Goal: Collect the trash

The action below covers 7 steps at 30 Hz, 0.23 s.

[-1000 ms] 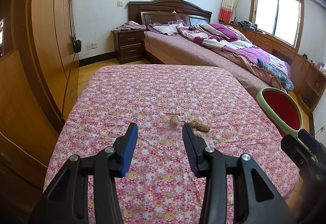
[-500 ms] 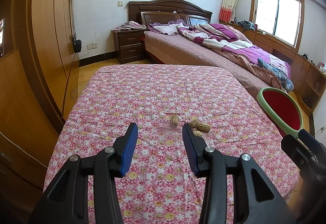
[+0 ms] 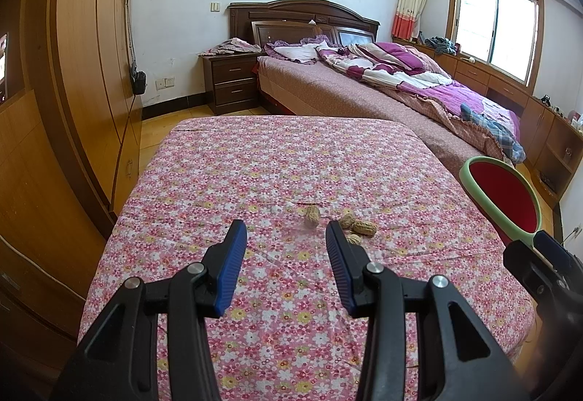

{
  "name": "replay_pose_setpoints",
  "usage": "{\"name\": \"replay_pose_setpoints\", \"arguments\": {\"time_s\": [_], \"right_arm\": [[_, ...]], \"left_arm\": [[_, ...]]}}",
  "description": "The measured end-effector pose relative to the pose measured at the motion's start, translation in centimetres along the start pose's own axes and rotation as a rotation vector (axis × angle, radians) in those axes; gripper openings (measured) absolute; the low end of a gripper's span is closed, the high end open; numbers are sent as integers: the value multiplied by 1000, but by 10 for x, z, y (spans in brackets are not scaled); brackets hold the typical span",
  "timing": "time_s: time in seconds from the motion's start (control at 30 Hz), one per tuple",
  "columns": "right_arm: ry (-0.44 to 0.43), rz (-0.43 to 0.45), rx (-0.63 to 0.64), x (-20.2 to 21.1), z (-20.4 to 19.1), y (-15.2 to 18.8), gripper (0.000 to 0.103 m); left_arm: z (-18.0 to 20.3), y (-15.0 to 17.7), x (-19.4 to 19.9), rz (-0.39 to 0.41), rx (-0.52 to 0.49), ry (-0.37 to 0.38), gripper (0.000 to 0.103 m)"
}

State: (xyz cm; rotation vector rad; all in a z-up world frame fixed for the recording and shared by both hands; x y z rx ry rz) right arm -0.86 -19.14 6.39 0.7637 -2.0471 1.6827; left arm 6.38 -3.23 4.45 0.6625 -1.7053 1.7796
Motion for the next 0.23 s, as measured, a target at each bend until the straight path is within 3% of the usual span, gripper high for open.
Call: {"name": "replay_pose_setpoints", "arguments": {"time_s": [0.23], "right_arm": [[0, -1, -3, 0, 0, 0, 102]], "left_arm": [[0, 0, 0, -1, 0, 0, 45]]}}
Point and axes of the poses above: each gripper's, at about its wrist camera, not at the fingertips, and x roughly against the way its jaws point, z to its right, y to its underside, the point moved 6 cm from there along -x, roughly the way its jaws point, and after that the axes turned 8 degrees about -z, right-handed, at the moved point
